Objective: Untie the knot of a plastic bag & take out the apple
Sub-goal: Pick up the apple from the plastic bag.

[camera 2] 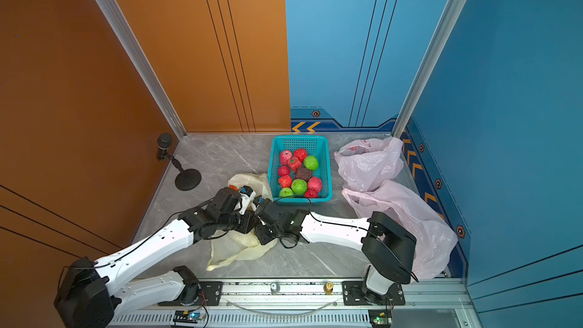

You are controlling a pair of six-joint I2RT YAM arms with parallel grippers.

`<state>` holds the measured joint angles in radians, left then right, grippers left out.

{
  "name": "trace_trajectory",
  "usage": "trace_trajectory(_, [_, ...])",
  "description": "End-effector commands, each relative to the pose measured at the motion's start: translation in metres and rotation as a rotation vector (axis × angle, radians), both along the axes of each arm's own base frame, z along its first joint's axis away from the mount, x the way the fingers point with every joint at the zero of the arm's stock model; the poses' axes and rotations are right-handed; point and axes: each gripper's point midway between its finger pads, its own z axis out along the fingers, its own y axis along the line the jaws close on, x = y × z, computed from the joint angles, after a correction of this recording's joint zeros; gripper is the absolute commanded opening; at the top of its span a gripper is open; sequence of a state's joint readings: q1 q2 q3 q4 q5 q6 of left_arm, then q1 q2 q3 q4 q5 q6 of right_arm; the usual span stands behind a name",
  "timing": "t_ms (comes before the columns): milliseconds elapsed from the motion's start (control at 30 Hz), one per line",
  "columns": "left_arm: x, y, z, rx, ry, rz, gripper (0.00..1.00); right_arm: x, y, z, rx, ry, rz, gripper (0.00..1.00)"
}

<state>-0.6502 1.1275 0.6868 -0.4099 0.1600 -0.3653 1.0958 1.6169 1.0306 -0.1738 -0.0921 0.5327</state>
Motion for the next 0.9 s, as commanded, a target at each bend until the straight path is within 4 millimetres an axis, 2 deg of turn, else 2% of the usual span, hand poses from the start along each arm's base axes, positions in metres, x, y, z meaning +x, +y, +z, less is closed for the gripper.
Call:
trace_trajectory(0, [0.01,-0.003,0.012,-0.014,-0.033,0.018,0.35,0.027,0.005,0.017,0.049,-0.086,-0.068,0.36])
trace_trajectory(100, [0.019,0.02,0.009,0.004,-0.035,0.15,0.38,0.035,0.013,0.02,0.032,-0.117,-0.055,0.36])
trace_trajectory(233, [0.021,0.046,0.003,-0.026,-0.013,0.282,0.41,0.044,0.017,0.013,-0.03,-0.139,-0.033,0.35])
trace_trajectory(400, [0.016,0.053,-0.001,-0.061,0.008,0.304,0.47,0.057,0.016,0.007,-0.096,-0.164,-0.032,0.37])
trace_trajectory(667, [0.017,0.052,-0.006,-0.071,0.027,0.3,0.48,0.07,0.002,-0.02,-0.221,-0.119,-0.063,0.37])
trace_trajectory(733, [0.018,0.053,-0.006,-0.074,0.025,0.302,0.48,0.07,-0.001,-0.025,-0.241,-0.106,-0.069,0.4])
trace_trajectory(867, [0.018,0.056,-0.007,-0.077,0.025,0.309,0.48,0.062,-0.001,-0.033,-0.259,-0.069,-0.054,0.52])
